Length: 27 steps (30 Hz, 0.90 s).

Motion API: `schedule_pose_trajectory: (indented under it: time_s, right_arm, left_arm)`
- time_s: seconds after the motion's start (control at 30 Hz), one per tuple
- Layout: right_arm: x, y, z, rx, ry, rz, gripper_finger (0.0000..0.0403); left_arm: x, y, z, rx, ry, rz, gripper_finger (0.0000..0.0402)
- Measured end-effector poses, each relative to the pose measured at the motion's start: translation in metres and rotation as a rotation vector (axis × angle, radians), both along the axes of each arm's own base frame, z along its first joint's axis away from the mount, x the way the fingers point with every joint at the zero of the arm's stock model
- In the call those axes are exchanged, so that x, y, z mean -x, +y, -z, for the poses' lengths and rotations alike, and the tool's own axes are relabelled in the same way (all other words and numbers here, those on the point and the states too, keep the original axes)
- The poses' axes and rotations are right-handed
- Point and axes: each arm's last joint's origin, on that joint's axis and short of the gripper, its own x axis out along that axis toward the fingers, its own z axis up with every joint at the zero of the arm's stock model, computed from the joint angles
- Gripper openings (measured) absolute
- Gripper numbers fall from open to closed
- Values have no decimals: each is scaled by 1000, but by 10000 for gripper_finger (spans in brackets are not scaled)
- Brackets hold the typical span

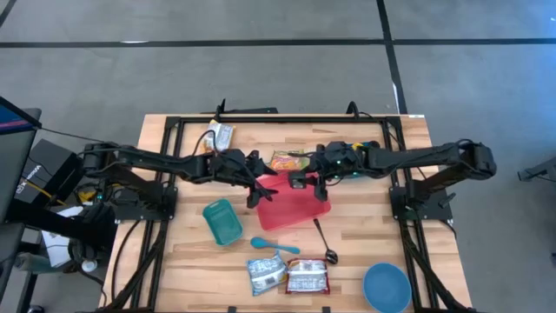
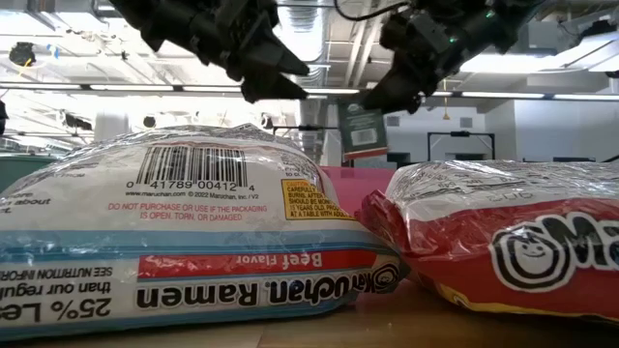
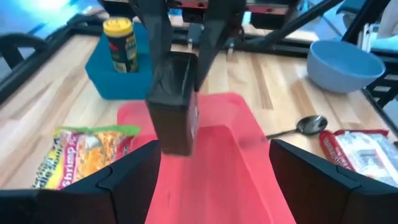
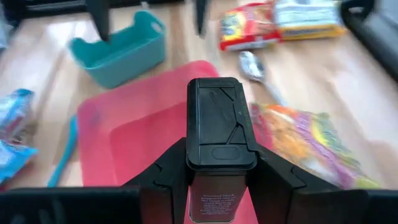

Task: Pick & Place Food Item
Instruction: Put the green seasoning can into the blue bin

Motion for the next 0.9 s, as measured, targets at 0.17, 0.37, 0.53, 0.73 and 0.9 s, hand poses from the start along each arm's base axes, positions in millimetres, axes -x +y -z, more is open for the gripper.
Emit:
schedule_pose_trajectory:
  time_s: [0.17, 0.37, 0.53, 0.73, 0.9]
  right_arm:
    - [22, 0, -16, 60, 14, 105, 122]
    - [54, 0, -20, 86, 12, 258, 122]
    - [74, -1, -16, 88, -18, 404, 122]
    - [87, -3, -5, 70, -36, 580, 122]
    - [92, -5, 5, 59, -28, 737, 122]
  left_arm:
    - [5, 0, -8, -1, -13, -1, 296]
    - [6, 0, -7, -3, -6, -5, 296]
    - [6, 0, -8, -3, -14, -7, 296]
    - [6, 0, -8, -4, -15, -6, 296]
    - [6, 0, -8, -3, -15, -6, 296]
